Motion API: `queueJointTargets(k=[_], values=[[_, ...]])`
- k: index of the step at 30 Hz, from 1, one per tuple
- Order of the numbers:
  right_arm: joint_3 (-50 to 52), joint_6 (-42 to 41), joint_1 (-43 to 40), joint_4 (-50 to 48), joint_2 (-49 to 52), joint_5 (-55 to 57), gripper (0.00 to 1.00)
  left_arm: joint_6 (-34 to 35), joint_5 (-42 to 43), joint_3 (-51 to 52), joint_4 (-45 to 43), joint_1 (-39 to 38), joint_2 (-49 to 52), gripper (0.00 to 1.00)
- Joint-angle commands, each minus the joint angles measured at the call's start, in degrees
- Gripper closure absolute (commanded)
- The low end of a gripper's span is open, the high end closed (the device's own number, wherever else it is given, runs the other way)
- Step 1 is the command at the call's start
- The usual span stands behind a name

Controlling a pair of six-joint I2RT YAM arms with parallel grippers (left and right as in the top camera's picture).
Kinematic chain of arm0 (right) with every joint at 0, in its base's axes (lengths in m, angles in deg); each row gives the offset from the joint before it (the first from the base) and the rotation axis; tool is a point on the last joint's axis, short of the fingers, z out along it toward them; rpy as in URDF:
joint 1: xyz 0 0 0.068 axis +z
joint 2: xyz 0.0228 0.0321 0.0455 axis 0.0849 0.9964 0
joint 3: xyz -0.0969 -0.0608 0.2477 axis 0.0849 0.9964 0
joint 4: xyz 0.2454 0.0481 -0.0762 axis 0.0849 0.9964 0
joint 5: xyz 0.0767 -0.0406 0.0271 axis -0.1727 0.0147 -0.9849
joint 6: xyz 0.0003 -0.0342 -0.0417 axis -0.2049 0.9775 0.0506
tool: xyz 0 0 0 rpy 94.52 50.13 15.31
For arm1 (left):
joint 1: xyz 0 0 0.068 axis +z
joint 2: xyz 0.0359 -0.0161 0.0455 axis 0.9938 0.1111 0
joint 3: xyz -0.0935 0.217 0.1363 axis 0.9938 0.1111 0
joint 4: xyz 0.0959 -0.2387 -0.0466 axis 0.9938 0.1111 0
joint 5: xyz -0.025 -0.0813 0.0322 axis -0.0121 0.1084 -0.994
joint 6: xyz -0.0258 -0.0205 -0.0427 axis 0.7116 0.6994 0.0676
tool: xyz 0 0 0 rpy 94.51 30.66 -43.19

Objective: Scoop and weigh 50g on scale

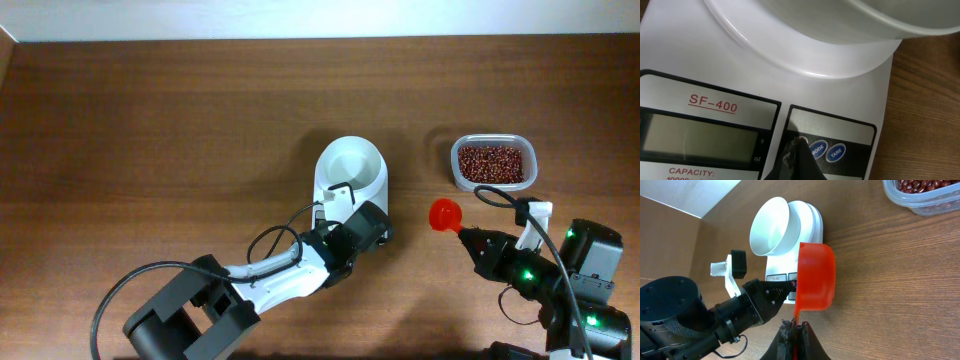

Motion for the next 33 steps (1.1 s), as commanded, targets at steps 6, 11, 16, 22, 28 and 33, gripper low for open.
queueJointTargets(k=[6,11,16,22,28,33], values=[[-1.49,0.48,0.17,-0.02,-0.37,0.46,0.96,0.81,-1.49,-0.35,0.11,0.39,0.96,1.00],[-1.49,0.46,0.17,-0.02,-0.37,0.46,0.96,0.85,-1.92,-0.35,-0.22,0.39,1.42,1.00],[-1.49,0.48,0.17,-0.02,-0.35,0.46,0.96,1.44,-2.29,-0.35,-0.94,0.39,2.29,1.00],[-1.49,0.46,0.17,0.00,-0.35,0.44,0.96,1.40,-0.66,-0.35,-0.76,0.39,2.29,1.00],[-1.49,0.44,0.17,0.48,-0.37,0.42,0.96,1.38,7.91,-0.35,0.57,0.39,1.62,1.00],[-1.49,0.44,0.17,0.42,-0.37,0.44,0.96,-1.38,9.70,-0.37,7.08,0.39,-7.19,1.00]])
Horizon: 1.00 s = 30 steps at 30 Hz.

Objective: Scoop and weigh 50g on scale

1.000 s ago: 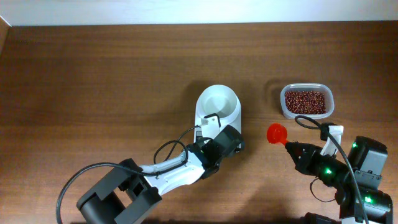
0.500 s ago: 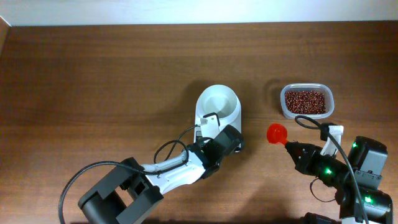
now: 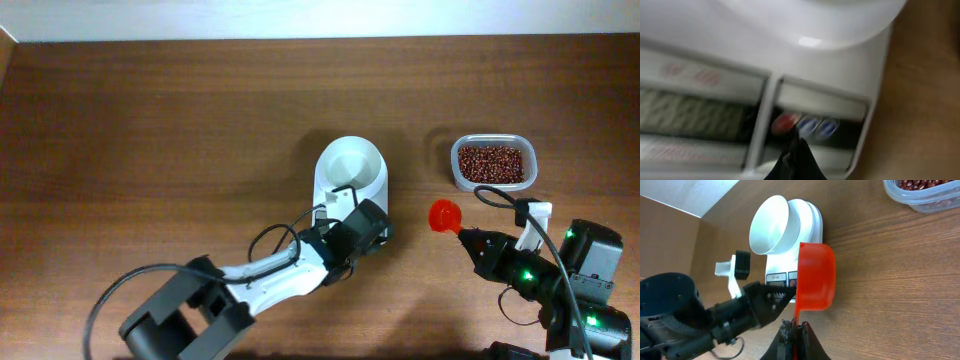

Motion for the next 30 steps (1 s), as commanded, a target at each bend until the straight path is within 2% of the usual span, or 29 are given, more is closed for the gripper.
queueJointTargets(k=[1,4,6,7,9,10,11,13,15,16,17,18,19,21,22,25,27,30], values=[[-1.49,0.50,0.17,-0.02,-0.35,0.46,0.96,-2.56,1.99,0.24,6.05,-0.02,-8.94,1.00],[-1.49,0.50,0.17,-0.42,-0.33,0.46,0.96,-2.58,-3.21,0.22,17.92,-0.02,-21.16,0.99],[-1.49,0.50,0.17,-0.46,-0.26,0.46,0.96,-4.74,-9.92,0.22,24.68,-0.02,-27.61,0.90],[-1.49,0.50,0.17,-0.48,-0.20,0.48,0.96,-5.55,-15.52,0.24,29.38,-0.02,-30.91,0.75],[-1.49,0.50,0.17,-0.68,-0.20,0.46,0.96,-5.53,-24.96,0.24,36.46,-0.02,-35.17,0.31],[-1.49,0.50,0.17,-0.66,-0.20,0.46,0.96,-5.53,-28.74,0.24,39.74,-0.02,-37.05,0.01],[-1.49,0.50,0.17,-0.68,-0.20,0.46,0.96,-5.53,-29.90,0.24,41.29,-0.02,-38.01,0.01],[-1.49,0.50,0.17,-0.70,-0.20,0.46,0.96,-5.51,-27.02,0.24,45.40,-0.04,-38.66,0.01],[-1.49,0.50,0.17,-1.46,-0.20,0.46,0.96,-7.82,-25.07,0.22,45.22,-0.02,-38.75,0.01],[-1.49,0.50,0.17,-1.99,-0.20,0.46,0.96,-17.75,-24.17,0.00,44.06,0.13,-38.86,0.01],[-1.49,0.50,0.17,-2.25,-0.20,0.46,0.96,-32.46,-20.59,-0.66,42.75,0.76,-38.91,0.01],[-1.49,0.50,0.17,-2.93,-0.20,0.46,0.96,-46.86,-14.71,-2.36,42.69,2.47,-38.91,0.01],[-1.49,0.50,0.17,-3.74,-0.20,0.46,0.96,-60.26,-5.44,-5.49,44.57,5.44,-38.91,0.01],[-1.49,0.50,0.17,-4.26,-0.20,0.44,0.96,-74.10,7.52,-12.04,48.78,12.52,-38.88,0.01],[-1.49,0.50,0.17,-4.11,-0.20,0.44,0.96,-76.35,9.64,-14.05,49.72,15.61,-38.91,0.01],[-1.49,0.48,0.17,-3.78,-0.20,0.20,0.96,-76.41,6.08,-15.21,51.04,23.43,-39.01,0.01],[-1.49,0.48,0.17,-3.76,-0.20,0.22,0.96,-76.61,11.06,-15.17,50.16,24.52,-38.93,0.01],[-1.49,0.46,0.17,-4.04,-0.20,0.17,0.96,-84.96,16.41,-15.19,50.97,24.52,-38.95,0.01]])
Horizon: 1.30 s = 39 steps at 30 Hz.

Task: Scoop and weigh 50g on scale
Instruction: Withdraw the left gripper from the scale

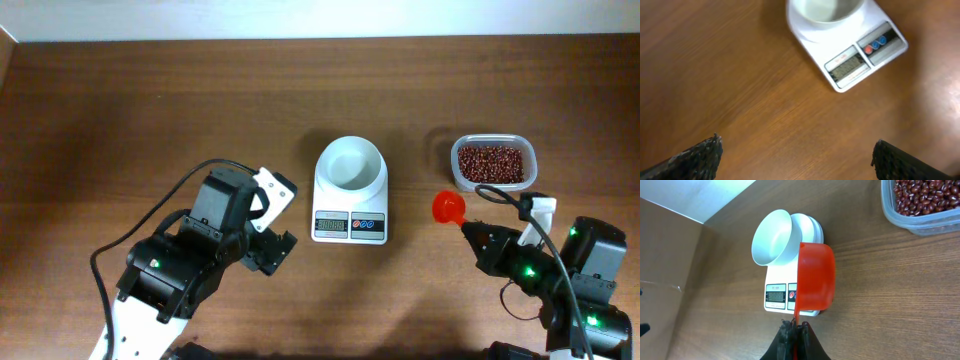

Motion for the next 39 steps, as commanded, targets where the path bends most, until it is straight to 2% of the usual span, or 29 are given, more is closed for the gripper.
queueJointTargets(k=[1,14,16,17,18,23,39], values=[[-1.36,0.44,0.17,-0.26,-0.22,-0.63,0.96,-8.57,8.17,-0.37,0.55,0.31,-0.24,0.01],[-1.36,0.44,0.17,-0.07,-0.22,-1.49,0.96,-8.55,9.62,-0.37,1.68,0.81,-0.24,0.01],[-1.36,0.44,0.17,0.11,-0.22,-1.49,0.96,-12.24,13.38,-0.37,2.89,2.84,-0.22,0.01],[-1.36,0.44,0.17,0.11,-0.22,-1.46,0.96,-18.03,19.52,-0.37,3.80,4.76,-0.24,0.01],[-1.36,0.44,0.17,0.11,-0.22,-1.49,0.96,-18.71,20.13,-0.37,3.91,5.88,-0.20,0.01],[-1.36,0.46,0.17,0.13,-0.22,-1.49,0.96,-18.71,18.40,-0.37,3.65,10.16,0.02,0.01],[-1.36,0.46,0.17,0.11,-0.22,-1.44,0.96,-18.69,18.60,-0.37,3.48,10.14,0.04,0.01]])
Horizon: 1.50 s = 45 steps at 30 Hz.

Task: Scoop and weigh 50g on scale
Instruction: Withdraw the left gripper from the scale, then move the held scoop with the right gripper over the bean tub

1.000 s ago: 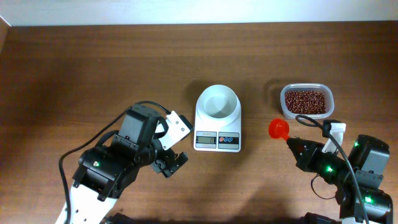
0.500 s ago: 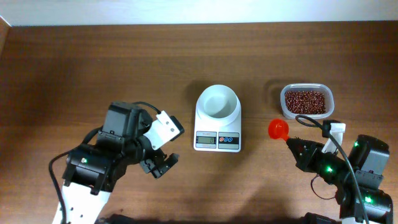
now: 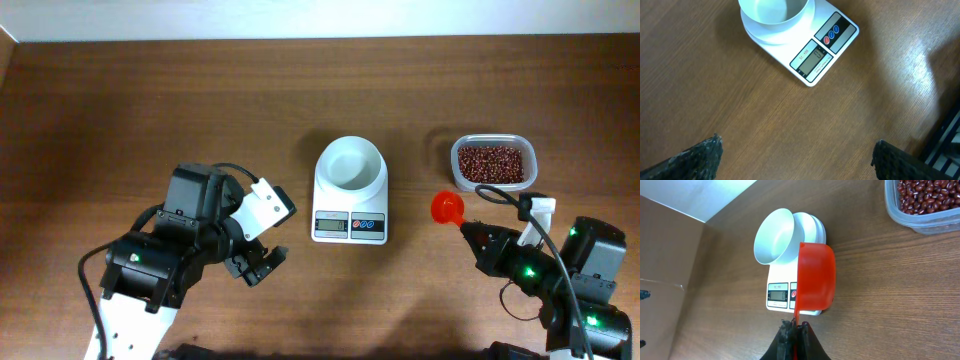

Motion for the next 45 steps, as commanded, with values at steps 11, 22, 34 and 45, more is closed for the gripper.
queueJointTargets(k=[11,22,34,45], values=[[-1.36,-5.62,0.17,0.17,-0.22,-0.85,0.96,-0.87,1.25,-0.33,-0.13,0.33,0.04,0.01],[-1.36,-9.73,0.22,2.36,-0.22,-1.22,0.96,-0.87,1.25,-0.33,-0.13,0.33,0.04,0.01],[-1.36,-1.66,0.22,2.58,-0.24,13.64,0.96,-0.87,1.25,-0.33,-0.13,0.33,0.04,0.01],[-1.36,1.05,0.22,6.71,-0.24,13.57,0.96,-0.87,1.22,-0.33,-0.13,0.33,0.04,0.01]])
